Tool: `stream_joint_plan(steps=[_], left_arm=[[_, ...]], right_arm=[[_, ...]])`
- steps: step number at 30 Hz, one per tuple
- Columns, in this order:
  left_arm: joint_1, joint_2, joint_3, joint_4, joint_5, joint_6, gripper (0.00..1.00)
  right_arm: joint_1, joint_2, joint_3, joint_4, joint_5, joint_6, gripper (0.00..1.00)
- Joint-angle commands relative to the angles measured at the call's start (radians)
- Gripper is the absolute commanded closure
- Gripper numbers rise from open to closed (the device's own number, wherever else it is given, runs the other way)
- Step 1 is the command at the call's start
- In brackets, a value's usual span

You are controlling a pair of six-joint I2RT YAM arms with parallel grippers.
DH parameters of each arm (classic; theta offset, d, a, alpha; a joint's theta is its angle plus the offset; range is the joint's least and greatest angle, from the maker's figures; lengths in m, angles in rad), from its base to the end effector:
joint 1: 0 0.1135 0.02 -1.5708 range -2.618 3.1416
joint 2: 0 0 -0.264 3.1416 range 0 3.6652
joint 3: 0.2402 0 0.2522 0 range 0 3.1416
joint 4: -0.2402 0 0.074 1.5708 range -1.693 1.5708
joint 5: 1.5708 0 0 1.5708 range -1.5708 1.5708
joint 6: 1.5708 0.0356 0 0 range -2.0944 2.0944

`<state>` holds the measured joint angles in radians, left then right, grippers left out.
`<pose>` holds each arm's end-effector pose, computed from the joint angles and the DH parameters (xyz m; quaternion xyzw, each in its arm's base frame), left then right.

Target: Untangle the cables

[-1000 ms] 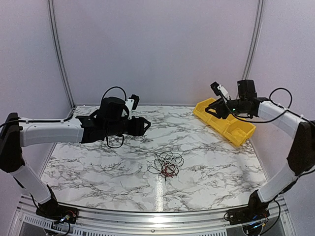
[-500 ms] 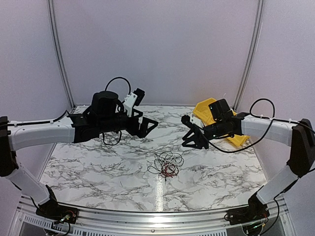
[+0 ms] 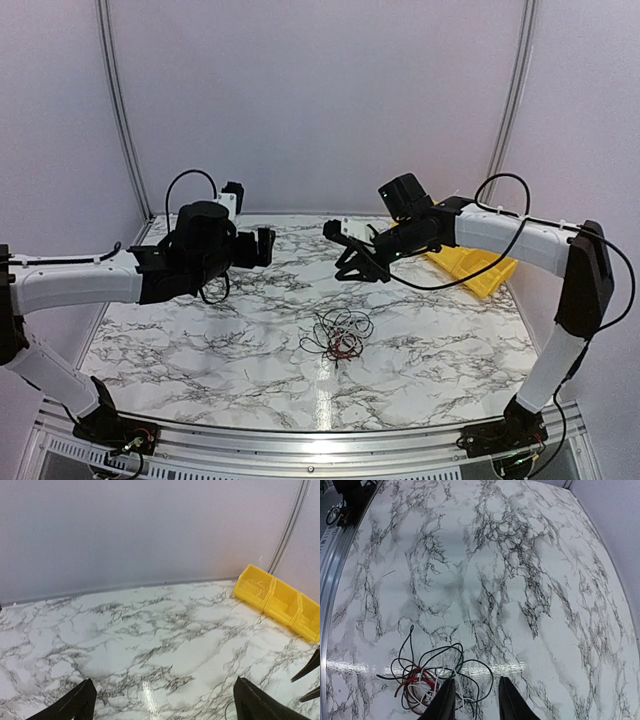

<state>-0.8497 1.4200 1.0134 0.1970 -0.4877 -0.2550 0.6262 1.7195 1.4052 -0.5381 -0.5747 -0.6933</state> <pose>0.2318 -0.2385 0.3108 0.0757 0.7656 -0.1607 0.6183 0.2957 0.2378 0.2777 -0.6290 0.6483 0.2539 0.3458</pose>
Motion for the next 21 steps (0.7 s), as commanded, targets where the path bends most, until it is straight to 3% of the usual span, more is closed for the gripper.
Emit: stream_joint_plan(steps=[1,4,5,6,7,9,13,16,21], left_arm=[[0.001,0.016,-0.121,0.011,0.034,-0.134,0.01],[0.001,0.0,-0.215,0.097,0.15,-0.165,0.04],[0.001,0.002,-0.236,0.12,0.215,-0.16,0.12],[0.0,0.009,-0.249,0.146,0.303,-0.139,0.3],[0.001,0.026,-0.251,0.151,0.377,-0.132,0.41],[0.001,0.073,-0.24,0.152,0.515,-0.134,0.53],[-0.007,0.153,-0.239,0.184,0.654,-0.187,0.5],[-0.031,0.177,-0.263,0.248,0.661,-0.204,0.39],[-0.047,0.213,-0.272,0.307,0.667,-0.236,0.37]], right_arm=[[0.062,0.002,-0.025,-0.093,0.1,-0.051,0.69],[0.064,0.039,-0.047,-0.116,0.124,-0.057,0.69],[0.063,0.049,-0.054,-0.12,0.117,-0.061,0.68],[0.065,0.056,-0.062,-0.12,0.11,-0.064,0.67],[0.067,0.063,-0.067,-0.119,0.107,-0.068,0.64],[0.071,0.075,-0.073,-0.119,0.107,-0.073,0.59],[0.072,0.107,-0.068,-0.113,0.131,-0.067,0.57],[0.072,0.137,-0.069,-0.097,0.167,-0.053,0.59],[0.073,0.177,-0.058,-0.06,0.209,-0.028,0.62]])
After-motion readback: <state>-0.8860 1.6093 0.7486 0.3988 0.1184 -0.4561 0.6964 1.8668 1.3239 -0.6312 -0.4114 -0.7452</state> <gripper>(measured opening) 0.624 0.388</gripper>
